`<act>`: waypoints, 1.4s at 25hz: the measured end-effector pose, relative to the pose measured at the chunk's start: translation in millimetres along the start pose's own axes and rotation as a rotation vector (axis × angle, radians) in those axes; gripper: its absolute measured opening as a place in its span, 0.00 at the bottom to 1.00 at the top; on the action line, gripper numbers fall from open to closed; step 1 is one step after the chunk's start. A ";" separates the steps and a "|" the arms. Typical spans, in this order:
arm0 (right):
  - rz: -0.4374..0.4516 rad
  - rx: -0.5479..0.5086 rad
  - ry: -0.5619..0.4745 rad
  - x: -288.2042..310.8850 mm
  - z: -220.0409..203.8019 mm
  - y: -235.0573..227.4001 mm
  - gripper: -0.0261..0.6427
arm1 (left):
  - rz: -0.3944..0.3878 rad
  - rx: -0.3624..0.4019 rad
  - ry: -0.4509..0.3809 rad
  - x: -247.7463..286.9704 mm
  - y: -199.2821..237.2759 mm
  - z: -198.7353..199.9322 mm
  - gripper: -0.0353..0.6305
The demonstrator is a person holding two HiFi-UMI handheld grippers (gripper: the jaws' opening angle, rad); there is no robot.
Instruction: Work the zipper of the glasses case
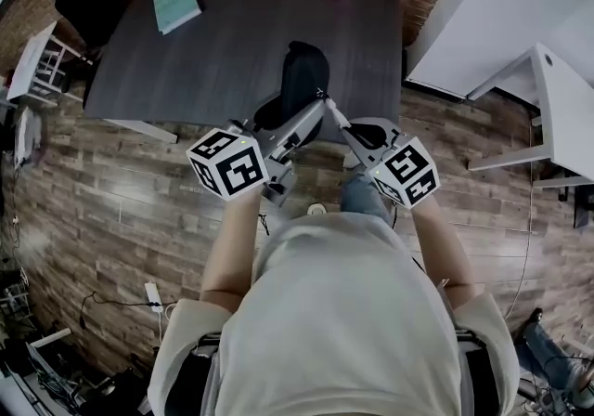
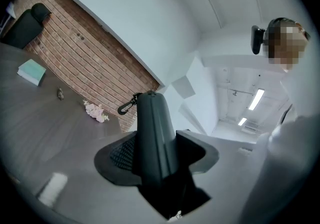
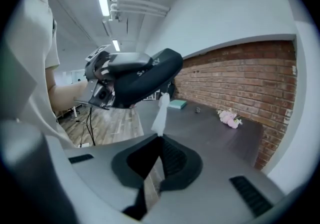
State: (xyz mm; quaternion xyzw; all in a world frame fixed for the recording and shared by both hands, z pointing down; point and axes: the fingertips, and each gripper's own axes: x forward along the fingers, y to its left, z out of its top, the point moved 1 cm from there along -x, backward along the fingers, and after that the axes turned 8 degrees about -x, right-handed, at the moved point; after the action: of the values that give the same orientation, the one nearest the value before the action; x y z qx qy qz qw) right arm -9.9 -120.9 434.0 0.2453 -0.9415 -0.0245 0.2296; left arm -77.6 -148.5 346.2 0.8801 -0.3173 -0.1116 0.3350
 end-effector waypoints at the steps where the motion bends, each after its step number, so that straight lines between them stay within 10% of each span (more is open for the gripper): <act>1: 0.013 0.013 -0.002 1.5 -1.4 4.8 0.04 | 0.003 -0.007 -0.004 3.2 2.7 1.7 0.41; 14: 0.271 0.103 -0.048 15.5 8.5 67.1 0.04 | 0.028 -0.079 -0.062 31.8 27.8 22.9 0.41; 20: 0.573 -0.033 0.044 10.4 -2.5 136.9 0.04 | 0.059 -0.126 -0.124 42.8 44.4 31.8 0.41; 35: 0.199 0.176 0.034 14.4 -49.2 31.6 0.06 | 0.159 -0.160 0.002 81.4 104.2 -10.1 0.42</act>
State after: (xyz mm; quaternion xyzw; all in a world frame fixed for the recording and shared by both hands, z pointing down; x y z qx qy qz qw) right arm -13.4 -96.6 489.0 0.1703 -0.9557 0.0855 0.2244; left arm -61.0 -254.6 423.8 0.8227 -0.3759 -0.1087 0.4123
